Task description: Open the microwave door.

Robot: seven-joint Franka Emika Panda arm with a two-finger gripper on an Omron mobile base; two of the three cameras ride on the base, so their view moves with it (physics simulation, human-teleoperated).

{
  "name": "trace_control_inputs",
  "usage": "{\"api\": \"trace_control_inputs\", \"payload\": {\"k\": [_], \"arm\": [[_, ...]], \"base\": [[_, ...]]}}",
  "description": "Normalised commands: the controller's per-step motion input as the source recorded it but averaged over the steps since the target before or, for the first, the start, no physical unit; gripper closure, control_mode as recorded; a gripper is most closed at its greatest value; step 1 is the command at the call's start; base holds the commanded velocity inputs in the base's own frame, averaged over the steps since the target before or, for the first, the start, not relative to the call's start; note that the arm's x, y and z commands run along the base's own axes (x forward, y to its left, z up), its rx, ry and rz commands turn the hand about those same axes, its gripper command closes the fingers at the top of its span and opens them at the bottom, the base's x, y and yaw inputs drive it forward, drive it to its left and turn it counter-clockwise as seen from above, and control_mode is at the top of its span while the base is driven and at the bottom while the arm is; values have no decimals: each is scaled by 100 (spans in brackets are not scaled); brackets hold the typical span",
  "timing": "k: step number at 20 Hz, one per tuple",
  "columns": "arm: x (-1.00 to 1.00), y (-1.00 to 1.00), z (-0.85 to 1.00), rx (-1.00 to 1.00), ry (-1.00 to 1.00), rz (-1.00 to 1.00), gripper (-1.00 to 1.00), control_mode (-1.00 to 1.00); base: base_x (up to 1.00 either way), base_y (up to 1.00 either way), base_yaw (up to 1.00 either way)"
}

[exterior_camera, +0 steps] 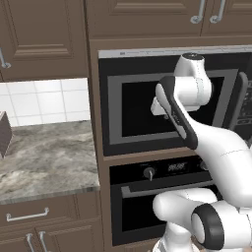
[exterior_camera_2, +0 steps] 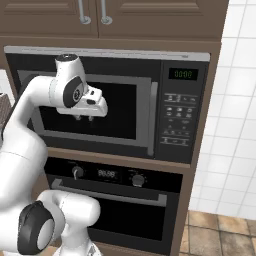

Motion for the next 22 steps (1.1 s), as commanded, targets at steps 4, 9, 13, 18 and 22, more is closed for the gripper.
{"api": "trace_control_inputs", "payload": {"k": [4,9,13,18,22], "arm": [[-30,-18,-6,0,0,-1,-100,-100],[-87,-59,-9,11,-17,-2,-100,-100],[-76,-69,-5,15,-15,0,-100,-100],[-31,-57,-2,4,-4,0,-100,-100],[-45,-37,0,0,-24,0,-100,-100]], "base": [[0,0,0],[0,0,0],[0,0,0],[0,0,0],[0,0,0]]}}
